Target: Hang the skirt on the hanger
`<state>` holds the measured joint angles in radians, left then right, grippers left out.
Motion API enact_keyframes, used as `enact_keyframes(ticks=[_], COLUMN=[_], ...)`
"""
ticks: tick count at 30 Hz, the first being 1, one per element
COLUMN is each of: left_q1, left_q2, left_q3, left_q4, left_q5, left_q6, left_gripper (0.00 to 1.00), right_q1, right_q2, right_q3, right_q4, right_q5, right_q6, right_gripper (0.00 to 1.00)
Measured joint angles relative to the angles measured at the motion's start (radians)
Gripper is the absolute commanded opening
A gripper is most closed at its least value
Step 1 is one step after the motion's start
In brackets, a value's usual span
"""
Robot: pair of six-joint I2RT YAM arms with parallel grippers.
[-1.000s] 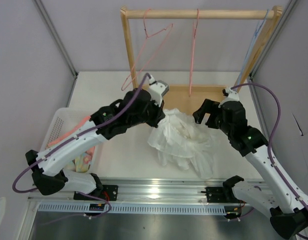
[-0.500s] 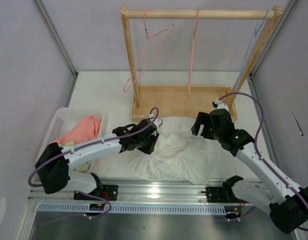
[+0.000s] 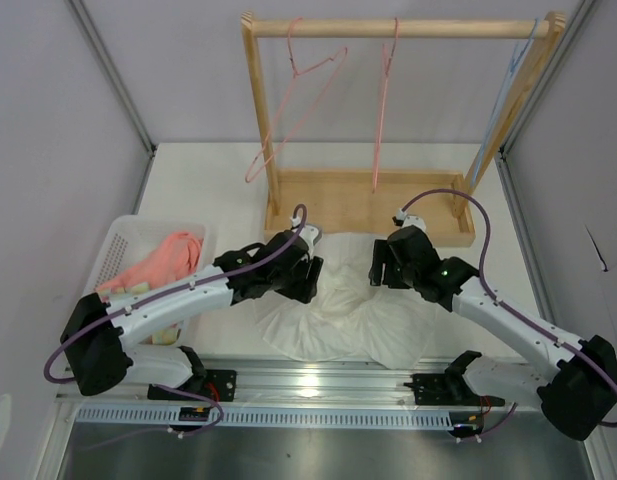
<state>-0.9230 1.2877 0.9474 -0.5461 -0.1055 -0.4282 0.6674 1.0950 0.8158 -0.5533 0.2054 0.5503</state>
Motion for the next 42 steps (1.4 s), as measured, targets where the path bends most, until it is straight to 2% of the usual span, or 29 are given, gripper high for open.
enact_keyframes(ticks=[11, 14, 21, 25, 28, 29, 31, 32, 35, 40, 42], left_q1=[-0.035, -0.047, -0.050, -0.050, -0.050, -0.050, -0.050, -0.050, -0.050, -0.039, -0.028], left_q2=[0.046, 0.066, 0.225, 0.282, 0.285, 0.285, 0.285, 0.285, 0.285, 0.285, 0.285], left_q3=[0.137, 0.153, 0.198, 0.193, 0.191, 0.191, 0.190, 0.190, 0.190, 0.188, 0.179], left_q4=[-0.071, -0.079, -0.103, -0.124, -0.132, -0.133, -0.134, -0.134, -0.129, -0.075, -0.021], left_q5=[-0.158, -0.178, -0.202, -0.211, -0.231, -0.235, -0.241, -0.243, -0.250, -0.245, -0.223], left_q6=[-0.021, -0.024, -0.024, -0.026, -0.027, -0.027, -0.026, -0.026, -0.017, 0.000, 0.013], left_gripper=[0.66, 0.64, 0.56, 0.47, 0.37, 0.31, 0.26, 0.20, 0.10, 0.06, 0.08], right_q1=[0.079, 0.080, 0.087, 0.091, 0.091, 0.091, 0.083, 0.076, 0.027, -0.098, -0.139], right_q2=[0.072, 0.073, 0.073, 0.072, 0.072, 0.073, 0.074, 0.074, 0.074, 0.037, 0.006], right_q3=[0.000, 0.000, 0.000, -0.013, -0.025, -0.027, -0.028, -0.029, -0.029, -0.029, -0.029], right_q4=[0.005, 0.000, -0.011, -0.006, -0.010, -0.010, -0.011, -0.012, -0.016, -0.039, -0.045], right_q5=[0.050, 0.064, 0.071, 0.071, 0.075, 0.077, 0.080, 0.079, 0.082, 0.086, 0.086], right_q6=[0.019, 0.021, 0.023, 0.026, 0.026, 0.026, 0.021, 0.023, 0.016, -0.006, -0.014], right_gripper=[0.63, 0.56, 0.49, 0.43, 0.34, 0.25, 0.15, 0.09, 0.03, 0.02, 0.01])
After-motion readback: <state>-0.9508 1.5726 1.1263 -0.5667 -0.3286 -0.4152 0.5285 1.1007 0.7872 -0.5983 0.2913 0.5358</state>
